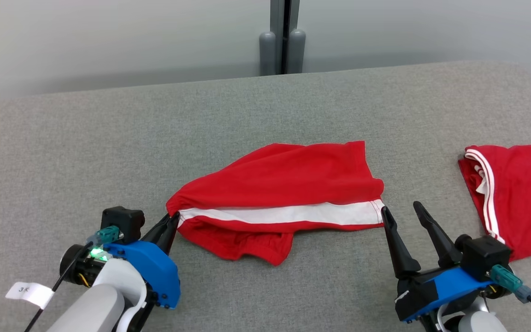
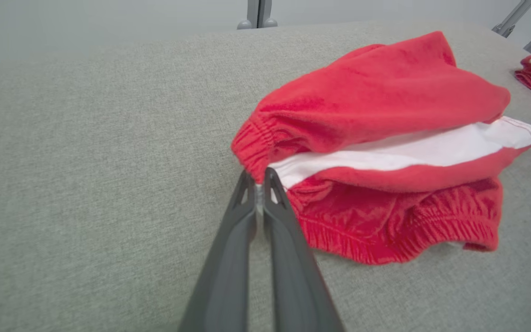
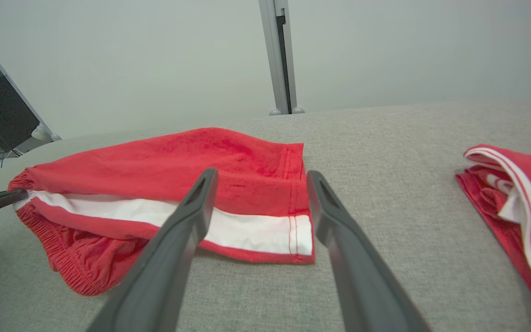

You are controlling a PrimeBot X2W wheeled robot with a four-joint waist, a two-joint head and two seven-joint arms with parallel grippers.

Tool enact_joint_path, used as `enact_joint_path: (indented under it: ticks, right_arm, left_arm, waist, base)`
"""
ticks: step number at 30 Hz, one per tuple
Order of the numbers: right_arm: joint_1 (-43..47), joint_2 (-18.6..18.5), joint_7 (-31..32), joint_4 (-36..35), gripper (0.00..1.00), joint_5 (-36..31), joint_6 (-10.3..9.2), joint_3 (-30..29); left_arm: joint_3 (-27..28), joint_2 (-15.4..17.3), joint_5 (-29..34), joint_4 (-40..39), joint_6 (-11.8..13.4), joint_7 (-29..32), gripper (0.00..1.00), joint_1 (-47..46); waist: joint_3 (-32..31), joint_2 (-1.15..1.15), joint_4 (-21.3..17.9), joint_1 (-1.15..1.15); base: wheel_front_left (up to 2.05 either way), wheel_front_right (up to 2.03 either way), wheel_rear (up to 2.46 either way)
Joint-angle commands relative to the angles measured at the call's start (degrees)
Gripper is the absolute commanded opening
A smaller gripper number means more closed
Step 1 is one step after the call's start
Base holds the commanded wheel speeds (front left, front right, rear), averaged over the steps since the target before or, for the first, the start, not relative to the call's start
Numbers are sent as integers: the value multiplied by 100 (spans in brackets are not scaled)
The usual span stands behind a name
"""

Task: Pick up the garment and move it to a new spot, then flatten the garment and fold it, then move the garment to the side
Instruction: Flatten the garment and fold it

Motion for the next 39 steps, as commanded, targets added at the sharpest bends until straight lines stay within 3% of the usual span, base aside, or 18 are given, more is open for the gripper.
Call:
enact_joint_path:
  ticks: [1, 12, 17, 27, 39]
  right_arm:
    - [22, -40, 11, -23, 100, 37, 4, -15]
    - [296, -110, 126, -143, 100, 33, 4, -253]
    - [396, -95, 185, -223, 100, -12, 4, -350]
    - [513, -169, 277, -216, 100, 3, 4, -360]
    - [720, -109, 267, -233, 100, -43, 4, -572]
  left_arm:
    - [26, -40, -46, 21, 30, -70, 100, 82]
    - [609, -385, -589, 27, 84, -1396, 100, 854]
    - [978, -461, -426, -50, 141, -1947, 100, 1067]
    - [2163, -788, 708, -442, 23, -2013, 100, 1673]
    - [2634, -1096, 1294, -403, -261, -2014, 100, 2109]
  waist:
    - [-32, 0, -17, 0]
    - [-377, 0, 34, 0]
    - [-536, 0, 130, 0]
    - [-783, 0, 281, 0]
    - [-954, 0, 322, 0]
  base:
    - [0, 0, 0]
    - [0, 0, 0]
    - [0, 0, 0]
    - [0, 0, 0]
    - [0, 0, 0]
